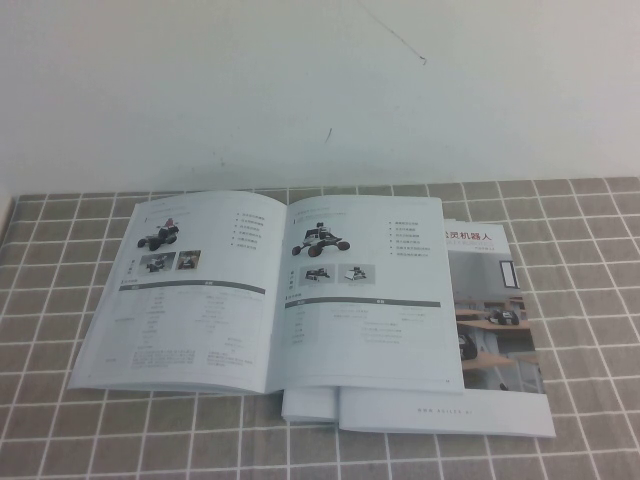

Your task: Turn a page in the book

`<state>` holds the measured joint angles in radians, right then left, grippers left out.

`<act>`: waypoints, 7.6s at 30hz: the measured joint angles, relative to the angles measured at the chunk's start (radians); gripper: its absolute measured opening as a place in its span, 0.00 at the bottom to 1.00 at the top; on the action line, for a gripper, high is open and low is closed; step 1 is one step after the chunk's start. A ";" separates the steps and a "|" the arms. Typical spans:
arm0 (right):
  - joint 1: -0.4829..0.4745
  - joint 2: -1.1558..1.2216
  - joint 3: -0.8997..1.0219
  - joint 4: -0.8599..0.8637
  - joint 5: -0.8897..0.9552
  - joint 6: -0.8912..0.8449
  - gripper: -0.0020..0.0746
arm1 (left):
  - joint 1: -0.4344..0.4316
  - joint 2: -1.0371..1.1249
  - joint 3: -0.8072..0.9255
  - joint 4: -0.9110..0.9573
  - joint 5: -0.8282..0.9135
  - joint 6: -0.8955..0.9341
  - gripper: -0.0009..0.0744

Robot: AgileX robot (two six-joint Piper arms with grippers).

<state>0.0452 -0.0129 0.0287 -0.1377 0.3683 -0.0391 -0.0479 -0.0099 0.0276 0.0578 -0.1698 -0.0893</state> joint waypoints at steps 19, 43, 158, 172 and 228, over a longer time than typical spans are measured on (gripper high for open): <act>0.000 0.000 0.000 0.000 0.005 0.000 0.02 | 0.000 -0.002 0.000 0.012 -0.278 -0.082 0.01; 0.000 0.000 0.000 -0.039 0.008 -0.038 0.02 | 0.000 0.187 -0.360 -0.018 0.219 -0.130 0.01; 0.103 1.424 -1.029 0.813 0.340 -0.742 0.02 | 0.000 1.829 -0.855 -1.699 0.472 1.299 0.01; 0.239 2.090 -1.492 0.718 0.558 -0.594 0.41 | -0.003 1.869 -0.853 -1.745 0.480 1.259 0.01; 0.279 2.192 -1.716 0.633 0.623 -0.255 0.65 | -0.060 1.848 -0.785 -1.823 0.463 1.373 0.01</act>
<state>0.3246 2.1788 -1.6873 0.4949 0.9917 -0.2941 -0.1079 1.8379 -0.7577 -1.7651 0.2932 1.2839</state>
